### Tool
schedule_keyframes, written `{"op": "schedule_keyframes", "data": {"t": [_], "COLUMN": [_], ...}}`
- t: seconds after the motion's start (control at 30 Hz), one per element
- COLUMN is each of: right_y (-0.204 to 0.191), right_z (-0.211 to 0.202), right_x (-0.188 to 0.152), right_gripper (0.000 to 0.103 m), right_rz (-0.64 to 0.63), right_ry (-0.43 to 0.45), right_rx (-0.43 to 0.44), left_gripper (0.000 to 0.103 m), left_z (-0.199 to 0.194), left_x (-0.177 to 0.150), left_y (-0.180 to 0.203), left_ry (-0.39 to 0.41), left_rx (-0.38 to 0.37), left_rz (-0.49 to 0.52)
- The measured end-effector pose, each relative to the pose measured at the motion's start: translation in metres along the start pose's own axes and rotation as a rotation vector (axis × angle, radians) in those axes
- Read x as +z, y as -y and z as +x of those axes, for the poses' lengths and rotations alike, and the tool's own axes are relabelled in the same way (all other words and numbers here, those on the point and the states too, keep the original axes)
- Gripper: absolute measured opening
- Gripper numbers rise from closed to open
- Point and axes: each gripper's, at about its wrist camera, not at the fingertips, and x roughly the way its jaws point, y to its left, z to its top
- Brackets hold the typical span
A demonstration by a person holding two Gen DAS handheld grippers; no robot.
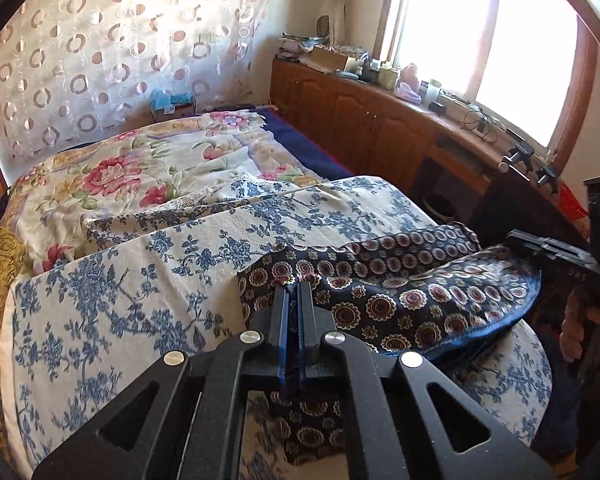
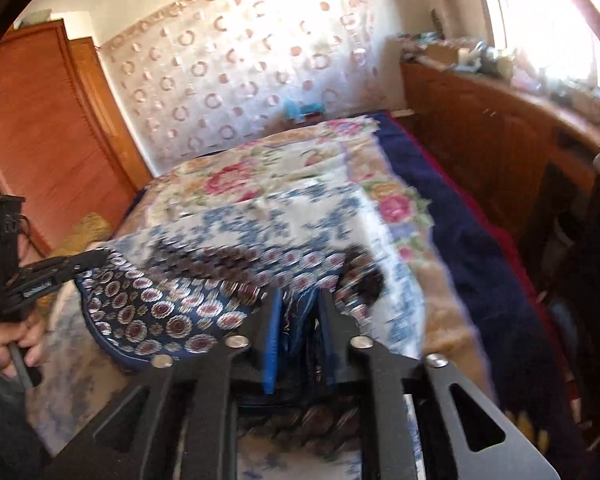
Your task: Fold small clothes
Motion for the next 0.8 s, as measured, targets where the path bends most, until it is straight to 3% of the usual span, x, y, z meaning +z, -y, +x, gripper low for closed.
{"op": "schedule_keyframes", "data": {"t": [0.17,0.23,0.3,0.37,0.43,0.47,0.6,0.8], "right_y": [-0.006,-0.013,-0.021,-0.031,-0.036,-0.039,-0.046,-0.04], "right_z": [-0.029,-0.039,-0.048,-0.047,-0.045,-0.044,-0.023,-0.002], "right_x": [0.003,-0.008,-0.022,-0.033,-0.043,-0.046,-0.049,-0.011], "right_gripper": [0.033,0.044,0.057,0.059,0.06,0.061,0.061,0.061], "right_rz": [-0.014,-0.06,-0.112,-0.174,-0.227,-0.255,-0.312,-0.305], "right_ry": [0.092,0.107,0.105,0.085,0.065,0.055,-0.011,-0.036], "right_rx": [-0.032,-0.033,-0.042,-0.035,-0.034,-0.038,-0.045,-0.048], "left_gripper": [0.005,0.011,0.028,0.042,0.069,0.076,0.079,0.079], "left_z": [0.021,0.027,0.027,0.022,0.011,0.006,-0.01,-0.014], "left_x": [0.004,0.005,0.006,0.009,0.009,0.008,-0.002,-0.023], "left_y": [-0.013,-0.016,-0.016,-0.015,-0.016,-0.017,-0.02,-0.032], "left_ry": [-0.046,-0.058,-0.043,-0.018,0.009,0.02,0.034,0.001], "left_rx": [0.012,0.011,0.023,-0.001,-0.038,-0.047,-0.074,-0.049], "left_rz": [-0.04,-0.035,-0.004,0.017,0.029,0.031,0.05,0.069]}}
